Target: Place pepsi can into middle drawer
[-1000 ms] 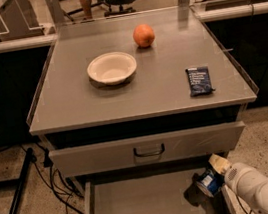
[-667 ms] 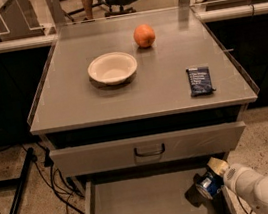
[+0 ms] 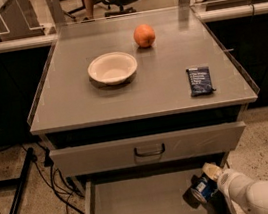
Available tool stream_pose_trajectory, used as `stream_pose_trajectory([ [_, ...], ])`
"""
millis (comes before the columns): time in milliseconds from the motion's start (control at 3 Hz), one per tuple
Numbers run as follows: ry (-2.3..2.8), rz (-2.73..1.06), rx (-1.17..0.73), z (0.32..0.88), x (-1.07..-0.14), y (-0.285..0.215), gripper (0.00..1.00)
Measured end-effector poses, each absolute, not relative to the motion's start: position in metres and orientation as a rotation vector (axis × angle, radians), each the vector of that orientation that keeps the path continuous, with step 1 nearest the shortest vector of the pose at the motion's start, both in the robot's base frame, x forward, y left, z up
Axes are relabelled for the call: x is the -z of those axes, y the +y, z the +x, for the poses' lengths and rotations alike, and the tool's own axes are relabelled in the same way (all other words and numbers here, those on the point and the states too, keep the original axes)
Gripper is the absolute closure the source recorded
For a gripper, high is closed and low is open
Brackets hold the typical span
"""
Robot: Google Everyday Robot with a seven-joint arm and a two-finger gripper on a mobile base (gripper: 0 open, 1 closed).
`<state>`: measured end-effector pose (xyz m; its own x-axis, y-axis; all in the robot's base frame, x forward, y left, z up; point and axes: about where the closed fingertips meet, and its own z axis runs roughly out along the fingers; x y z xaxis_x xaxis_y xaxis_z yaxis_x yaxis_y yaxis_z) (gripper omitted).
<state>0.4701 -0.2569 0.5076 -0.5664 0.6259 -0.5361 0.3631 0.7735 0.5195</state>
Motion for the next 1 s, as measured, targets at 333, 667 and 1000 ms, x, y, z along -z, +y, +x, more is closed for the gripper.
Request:
stream_pose_trajectory([
  [333,2.233,0.770,-0.545,0.481,-0.471,-0.243,1.00],
  [667,2.272,0.833,-0.633,0.489,-0.434,-0.234,1.00],
  [1000,2.335,0.882,-0.680,0.495,-0.402,-0.231,1.00],
])
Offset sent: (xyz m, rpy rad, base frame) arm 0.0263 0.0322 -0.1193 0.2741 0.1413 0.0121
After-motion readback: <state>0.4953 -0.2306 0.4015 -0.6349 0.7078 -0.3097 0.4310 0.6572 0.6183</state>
